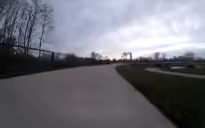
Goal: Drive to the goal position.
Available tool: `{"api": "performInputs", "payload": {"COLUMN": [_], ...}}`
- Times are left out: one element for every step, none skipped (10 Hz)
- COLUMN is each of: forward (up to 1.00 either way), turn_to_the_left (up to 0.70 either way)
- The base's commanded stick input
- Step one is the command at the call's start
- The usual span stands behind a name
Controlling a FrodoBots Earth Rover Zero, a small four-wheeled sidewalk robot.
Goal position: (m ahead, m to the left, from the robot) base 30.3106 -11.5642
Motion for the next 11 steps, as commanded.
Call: {"api": "performInputs", "payload": {"forward": [1.0, 1.0, 1.0, 1.0, 1.0, 1.0, 1.0, 1.0, 1.0, 1.0, 1.0], "turn_to_the_left": [0.0, 0.0, 0.0, 0.0, 0.0, 0.0, 0.0, 0.0, 0.0, 0.0, 0.0]}}
